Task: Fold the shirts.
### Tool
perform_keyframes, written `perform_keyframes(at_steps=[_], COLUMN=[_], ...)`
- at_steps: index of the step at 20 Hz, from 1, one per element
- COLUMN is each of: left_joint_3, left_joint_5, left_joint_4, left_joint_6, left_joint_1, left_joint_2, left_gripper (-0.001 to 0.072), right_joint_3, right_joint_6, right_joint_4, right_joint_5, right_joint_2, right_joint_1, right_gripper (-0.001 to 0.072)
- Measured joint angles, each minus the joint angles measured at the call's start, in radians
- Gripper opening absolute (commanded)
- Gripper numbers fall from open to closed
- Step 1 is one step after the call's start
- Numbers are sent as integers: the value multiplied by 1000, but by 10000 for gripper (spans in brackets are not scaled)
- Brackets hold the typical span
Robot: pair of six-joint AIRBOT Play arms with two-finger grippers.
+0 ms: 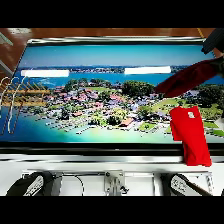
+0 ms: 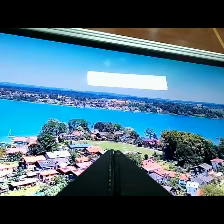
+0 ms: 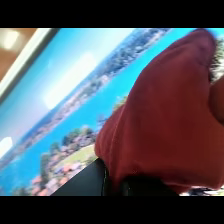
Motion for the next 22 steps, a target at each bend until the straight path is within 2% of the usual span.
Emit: perform_keyframes(at_steps=[6, 9, 12, 17, 20, 22], left_joint_3=[0, 0, 0, 0, 0, 0], left_joint_5=[-3, -3, -3, -3, -3, -3], left_joint_4=[-3, -3, -7, -11, -11, -11], left_joint_6=[-2, -18, -25, -29, -29, -29], left_joint_1=[0, 0, 0, 0, 0, 0], left_joint_2=[0, -4, -9, -14, -15, -15], left_gripper=[32, 32, 32, 32, 32, 32], right_joint_3=[-15, -18, -19, -19, -19, -19], right_joint_6=[31, 16, -27, -127, -153, -162], right_joint_4=[-327, -416, -381, -172, -151, -194], right_joint_5=[32, 32, 2, -132, -163, -134], right_joint_2=[-34, -38, -40, -40, -40, -40], right_joint_1=[-5, -26, -51, -66, -68, -69], right_gripper=[57, 57, 58, 58, 58, 58])
